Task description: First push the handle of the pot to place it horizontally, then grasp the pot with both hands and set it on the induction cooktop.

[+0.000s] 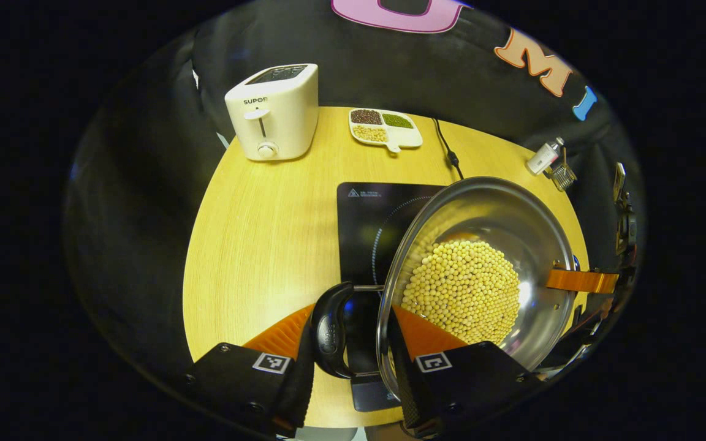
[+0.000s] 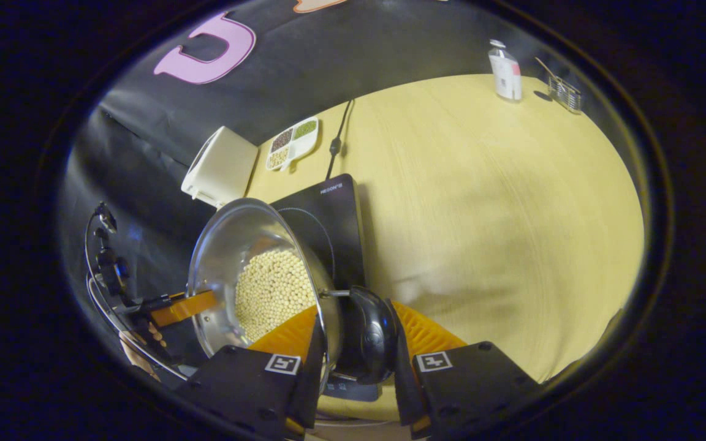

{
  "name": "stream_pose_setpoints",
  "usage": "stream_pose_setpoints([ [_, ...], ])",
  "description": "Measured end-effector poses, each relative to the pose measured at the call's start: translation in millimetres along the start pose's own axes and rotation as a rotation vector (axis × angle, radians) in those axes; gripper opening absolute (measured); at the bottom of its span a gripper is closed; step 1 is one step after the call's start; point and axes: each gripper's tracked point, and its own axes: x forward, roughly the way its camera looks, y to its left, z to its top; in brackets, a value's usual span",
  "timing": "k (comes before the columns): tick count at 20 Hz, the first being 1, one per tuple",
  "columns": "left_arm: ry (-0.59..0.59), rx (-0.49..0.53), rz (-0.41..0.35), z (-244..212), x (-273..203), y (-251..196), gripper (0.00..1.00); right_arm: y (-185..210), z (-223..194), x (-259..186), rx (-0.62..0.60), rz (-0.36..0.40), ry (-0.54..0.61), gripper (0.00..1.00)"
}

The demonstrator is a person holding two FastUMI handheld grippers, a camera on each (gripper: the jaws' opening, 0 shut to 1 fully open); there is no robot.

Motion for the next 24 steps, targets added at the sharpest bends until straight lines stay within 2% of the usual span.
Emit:
stream_pose_setpoints([
  [5, -0.057, 0.033, 0.031, 23.5, 9.2, 14.3, 0.59, 9.0, 23.3, 17.2, -0.013, -0.003, -0.035, 0.54],
  [6, -0.065, 0.035, 0.034, 25.7, 11.0, 15.3, 0.59, 9.1, 24.7, 20.6, -0.014, -0.006, -0.034, 0.48],
  [7, -0.062, 0.036, 0.037, 25.8, 12.1, 15.9, 0.60, 8.0, 25.8, 23.7, -0.016, -0.011, -0.035, 0.47],
  [15, -0.082, -0.003, 0.058, 27.4, 13.8, 16.8, 0.63, 5.4, 31.9, 28.0, -0.039, -0.014, -0.058, 0.48],
  [16, -0.085, -0.015, 0.063, 26.3, 13.0, 17.5, 0.64, 5.8, 30.9, 29.6, -0.037, -0.010, -0.059, 0.55],
  [18, -0.094, -0.046, 0.069, 24.3, 12.0, 15.7, 0.66, 7.6, 33.6, 30.5, -0.024, 0.005, -0.065, 0.53],
  [19, -0.101, -0.063, 0.064, 22.3, 11.5, 14.0, 0.67, 7.4, 32.0, 25.1, -0.009, 0.009, -0.059, 0.63],
  [20, -0.104, -0.074, 0.069, 20.1, 6.9, 14.1, 0.74, 5.8, 28.2, 28.4, 0.008, 0.003, -0.064, 0.70],
  [21, -0.114, -0.084, 0.068, 17.2, 6.1, 12.1, 0.71, 3.6, 29.2, 25.6, 0.018, 0.003, -0.074, 0.78],
  [23, -0.141, -0.093, 0.083, 11.5, -5.4, 11.8, 1.00, -3.6, 34.6, 10.6, 0.008, -0.003, -0.126, 0.94],
  [24, -0.168, -0.089, 0.088, 14.0, -8.8, 11.7, 0.97, -6.6, 36.7, 1.8, -0.005, -0.011, -0.161, 0.94],
])
